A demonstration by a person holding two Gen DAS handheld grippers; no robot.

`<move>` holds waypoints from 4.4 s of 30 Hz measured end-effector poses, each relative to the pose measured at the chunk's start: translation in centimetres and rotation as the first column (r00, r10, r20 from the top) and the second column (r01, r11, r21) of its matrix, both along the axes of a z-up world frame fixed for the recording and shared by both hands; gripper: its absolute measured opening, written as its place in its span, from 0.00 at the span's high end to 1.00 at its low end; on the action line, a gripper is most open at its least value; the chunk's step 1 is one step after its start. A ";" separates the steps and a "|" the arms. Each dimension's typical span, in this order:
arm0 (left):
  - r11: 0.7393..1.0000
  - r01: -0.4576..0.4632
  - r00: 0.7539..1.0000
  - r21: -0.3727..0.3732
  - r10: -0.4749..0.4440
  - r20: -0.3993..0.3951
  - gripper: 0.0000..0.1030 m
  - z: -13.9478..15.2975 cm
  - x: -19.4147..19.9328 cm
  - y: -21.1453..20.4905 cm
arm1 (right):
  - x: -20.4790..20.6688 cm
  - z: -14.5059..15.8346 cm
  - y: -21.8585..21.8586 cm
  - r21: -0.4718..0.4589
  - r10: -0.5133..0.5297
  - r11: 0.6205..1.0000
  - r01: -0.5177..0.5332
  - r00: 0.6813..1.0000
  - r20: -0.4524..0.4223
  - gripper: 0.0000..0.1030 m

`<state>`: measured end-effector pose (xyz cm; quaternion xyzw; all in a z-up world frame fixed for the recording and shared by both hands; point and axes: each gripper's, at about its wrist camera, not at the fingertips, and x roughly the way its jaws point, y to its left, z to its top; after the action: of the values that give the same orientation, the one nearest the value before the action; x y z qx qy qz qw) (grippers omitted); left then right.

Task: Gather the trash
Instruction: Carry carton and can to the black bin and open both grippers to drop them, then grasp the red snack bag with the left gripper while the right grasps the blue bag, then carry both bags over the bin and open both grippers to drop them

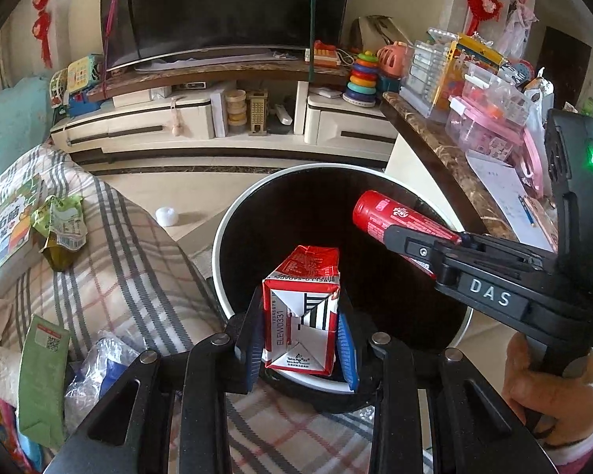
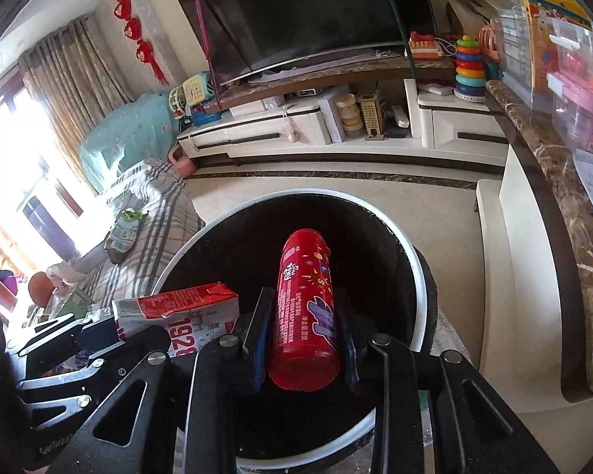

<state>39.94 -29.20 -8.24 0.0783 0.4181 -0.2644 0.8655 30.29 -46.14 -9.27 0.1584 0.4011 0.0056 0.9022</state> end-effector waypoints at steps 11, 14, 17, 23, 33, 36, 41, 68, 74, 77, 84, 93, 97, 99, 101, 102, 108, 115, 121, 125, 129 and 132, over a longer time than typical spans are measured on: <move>0.998 -0.061 0.998 -0.031 0.062 0.025 0.29 1.2 -3.0 3.1 | -0.5 0.9 -0.2 0.007 -0.019 1.000 0.019 0.999 0.029 0.54; 0.994 -0.088 0.996 -0.068 0.090 0.019 0.29 1.3 -4.8 5.1 | -1.4 1.4 0.2 0.021 -0.021 1.000 0.020 0.998 0.051 0.39; 0.989 -0.123 0.992 -0.085 0.125 0.019 0.28 1.4 -6.8 7.2 | -2.6 1.8 1.0 0.046 -0.010 0.999 0.007 0.997 0.074 0.22; 0.978 -0.187 0.981 -0.090 0.191 0.030 0.28 1.5 -11.1 11.2 | -5.3 1.9 3.9 0.096 0.013 0.995 -0.023 0.995 0.101 0.11; 0.954 -0.278 0.959 -0.114 0.282 0.012 0.28 2.4 -16.7 16.8 | -8.2 1.3 9.3 0.107 0.083 0.990 -0.092 0.993 0.084 0.10; 0.945 -0.304 0.951 -0.120 0.308 0.016 0.28 2.7 -18.4 18.2 | -8.8 0.9 10.6 0.115 0.098 0.988 -0.106 0.992 0.073 0.10; 0.935 -0.331 0.941 -0.126 0.337 0.032 0.28 3.3 -20.7 20.2 | -9.9 0.6 12.6 0.116 0.123 0.985 -0.130 0.990 0.066 0.10; 0.832 -0.532 0.841 -0.157 0.541 0.021 0.28 3.8 -26.0 28.8 | -9.7 -0.9 21.1 0.112 0.262 0.958 -0.263 0.965 0.031 0.10; 0.825 -0.544 0.835 -0.152 0.550 -0.002 0.29 3.3 -23.6 29.5 | -8.2 -0.6 20.6 0.103 0.242 0.964 -0.244 0.970 0.035 0.10; 0.831 -0.537 0.841 -0.146 0.541 -0.014 0.30 2.7 -22.2 29.5 | -6.9 -0.5 20.2 0.107 0.227 0.967 -0.230 0.973 0.038 0.10; 0.869 -0.471 0.882 -0.151 0.466 -0.070 0.70 1.4 -19.1 28.4 | -3.2 -0.9 19.1 0.157 0.177 0.971 -0.179 0.984 0.030 0.11; 0.902 -0.407 0.913 -0.146 0.402 -0.064 0.77 0.5 -17.3 26.9 | 0.8 -3.4 18.4 0.291 0.156 0.946 -0.143 0.988 -0.020 0.53; 0.900 -0.404 0.915 -0.161 0.398 -0.067 0.79 0.6 -17.0 27.1 | 0.0 -2.7 19.1 0.265 0.181 0.947 -0.180 0.983 0.020 0.69; 0.901 -0.398 0.917 -0.173 0.393 -0.066 0.80 0.7 -17.0 27.1 | -0.7 -2.2 19.2 0.246 0.191 0.950 -0.194 0.981 0.037 0.71; 0.903 -0.390 0.921 -0.182 0.385 -0.062 0.81 0.9 -17.4 26.8 | -1.4 -1.9 19.0 0.241 0.197 0.949 -0.202 0.979 0.044 0.72; 0.905 -0.384 0.923 -0.185 0.380 -0.058 0.81 1.0 -17.5 26.7 | -1.8 -1.8 18.8 0.237 0.197 0.950 -0.203 0.979 0.047 0.73; 0.920 -0.343 0.939 -0.191 0.342 -0.042 0.84 1.3 -18.0 25.6 | -4.4 -0.7 18.0 0.180 0.204 0.960 -0.213 0.977 0.068 0.73; 0.934 -0.300 0.954 -0.193 0.299 -0.036 0.84 1.5 -17.6 23.9 | -6.9 -0.2 16.3 0.156 0.193 0.967 -0.202 0.978 0.073 0.73; 0.947 -0.260 0.965 -0.191 0.259 -0.026 0.84 1.8 -16.7 22.1 | -8.5 0.2 14.9 0.133 0.176 0.974 -0.185 0.981 0.076 0.73; 0.955 -0.230 0.973 -0.186 0.231 -0.017 0.84 1.9 -16.0 20.5 | -9.2 0.6 13.9 0.127 0.160 0.977 -0.170 0.983 0.089 0.73; 0.963 -0.201 0.979 -0.179 0.204 -0.005 0.84 2.0 -15.0 18.9 | -9.6 1.0 12.9 0.124 0.142 0.980 -0.154 0.985 0.100 0.73; 0.967 -0.185 0.982 -0.178 0.187 -0.002 0.84 2.0 -14.3 17.8 | -9.8 1.2 12.0 0.125 0.125 0.983 -0.138 0.986 0.106 0.73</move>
<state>25.63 -11.39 -6.21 -0.0366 0.3922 -0.2176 0.8930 20.45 -34.17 -8.05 0.1902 0.3647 0.0995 0.9061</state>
